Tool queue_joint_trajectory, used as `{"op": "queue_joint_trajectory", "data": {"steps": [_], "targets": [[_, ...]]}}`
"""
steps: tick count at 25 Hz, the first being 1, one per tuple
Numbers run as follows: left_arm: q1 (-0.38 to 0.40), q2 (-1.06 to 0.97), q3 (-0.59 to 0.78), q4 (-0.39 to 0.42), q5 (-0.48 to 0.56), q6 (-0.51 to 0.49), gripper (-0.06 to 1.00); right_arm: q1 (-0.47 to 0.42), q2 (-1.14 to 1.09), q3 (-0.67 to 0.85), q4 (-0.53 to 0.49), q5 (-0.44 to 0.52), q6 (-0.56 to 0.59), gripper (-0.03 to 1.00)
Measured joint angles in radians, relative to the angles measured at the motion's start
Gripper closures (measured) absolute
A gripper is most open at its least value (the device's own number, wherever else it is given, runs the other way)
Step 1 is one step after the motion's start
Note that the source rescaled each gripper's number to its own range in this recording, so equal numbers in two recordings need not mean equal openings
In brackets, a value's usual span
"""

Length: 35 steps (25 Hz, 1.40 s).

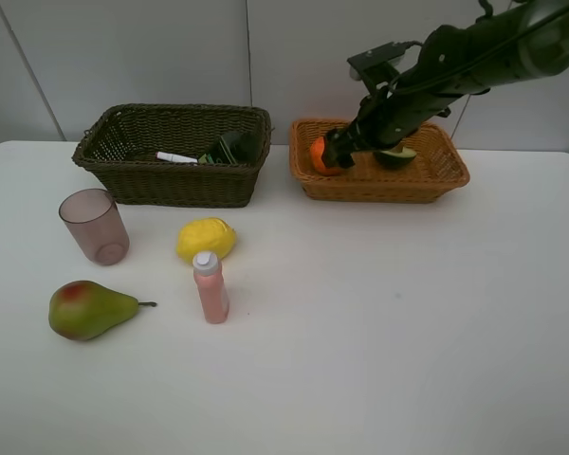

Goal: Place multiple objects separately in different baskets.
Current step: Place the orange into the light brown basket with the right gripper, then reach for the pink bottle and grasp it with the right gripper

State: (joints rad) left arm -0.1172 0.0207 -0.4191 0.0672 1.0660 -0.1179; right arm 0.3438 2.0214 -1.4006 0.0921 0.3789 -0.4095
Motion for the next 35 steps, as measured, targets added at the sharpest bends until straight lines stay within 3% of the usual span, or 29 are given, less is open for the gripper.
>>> {"op": "queue_joint_trajectory", "data": {"steps": [12, 19, 35], "targets": [[0.0, 0.0, 0.0, 0.0, 0.0, 0.0, -0.05, 0.0, -0.107, 0.0, 0.003, 0.201, 0.103, -0.02], [0.0, 0.0, 0.0, 0.0, 0.0, 0.0, -0.05, 0.0, -0.246, -0.003, 0.065, 0.366, 0.12, -0.02], [0.0, 0.0, 0.0, 0.0, 0.0, 0.0, -0.05, 0.005, -0.413, -0.003, 0.061, 0.597, 0.369, -0.02]]}}
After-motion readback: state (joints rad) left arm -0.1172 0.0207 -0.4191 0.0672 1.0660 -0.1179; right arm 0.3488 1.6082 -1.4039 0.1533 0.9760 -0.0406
